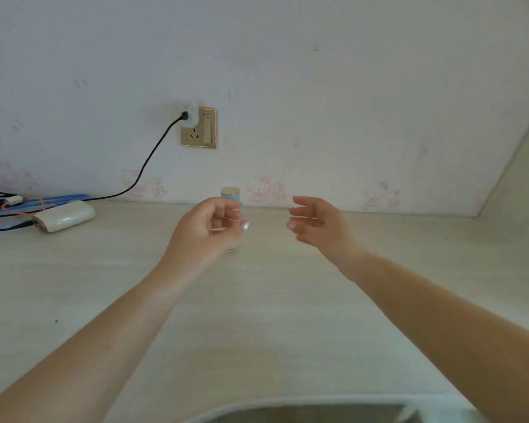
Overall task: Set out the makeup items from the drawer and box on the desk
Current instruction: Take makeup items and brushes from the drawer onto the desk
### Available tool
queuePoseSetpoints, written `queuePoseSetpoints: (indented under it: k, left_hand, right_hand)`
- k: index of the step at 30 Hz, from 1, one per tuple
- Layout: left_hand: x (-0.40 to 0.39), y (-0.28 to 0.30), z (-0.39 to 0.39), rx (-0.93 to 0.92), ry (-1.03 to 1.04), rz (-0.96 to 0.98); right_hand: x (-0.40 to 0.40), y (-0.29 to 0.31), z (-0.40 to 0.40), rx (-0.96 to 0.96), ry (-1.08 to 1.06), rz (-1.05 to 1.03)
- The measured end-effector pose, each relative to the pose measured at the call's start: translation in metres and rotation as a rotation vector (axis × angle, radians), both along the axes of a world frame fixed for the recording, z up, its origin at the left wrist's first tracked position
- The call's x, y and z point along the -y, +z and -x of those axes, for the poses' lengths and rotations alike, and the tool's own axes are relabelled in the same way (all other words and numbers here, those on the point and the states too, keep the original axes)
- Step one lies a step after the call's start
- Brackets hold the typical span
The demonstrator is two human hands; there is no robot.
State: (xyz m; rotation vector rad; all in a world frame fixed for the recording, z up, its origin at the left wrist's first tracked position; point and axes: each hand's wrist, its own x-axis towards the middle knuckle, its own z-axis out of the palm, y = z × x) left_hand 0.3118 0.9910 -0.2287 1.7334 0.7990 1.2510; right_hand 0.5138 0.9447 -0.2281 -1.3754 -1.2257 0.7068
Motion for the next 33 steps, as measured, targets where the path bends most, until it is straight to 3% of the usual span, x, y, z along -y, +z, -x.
queuePoseSetpoints:
  k: [10, 17, 23, 28, 33]
  left_hand:
    - [0.152, -0.007, -0.117, -0.318, -0.666, -0.133]
    - [0.253, -0.039, -0.187, -0.723, -1.002, -0.198]
    - [0.307, -0.094, -0.227, -1.147, -1.089, -0.511]
    - [0.334, -0.14, -0.246, -1.446, -1.052, -0.757]
    - [0.35, -0.169, -0.255, -1.643, -0.995, -0.786]
  right_hand:
    - [0.226, -0.004, -0.101, -0.008, -0.269, 0.051]
    - [0.356, -0.046, -0.156, 0.03, -0.455, 0.201]
    - [0.409, -0.095, -0.183, 0.336, -0.418, 0.53]
    - [0.422, -0.117, -0.184, 1.015, -0.078, 1.001]
    - [0.411, -0.149, -0.191, 1.145, 0.187, 1.318]
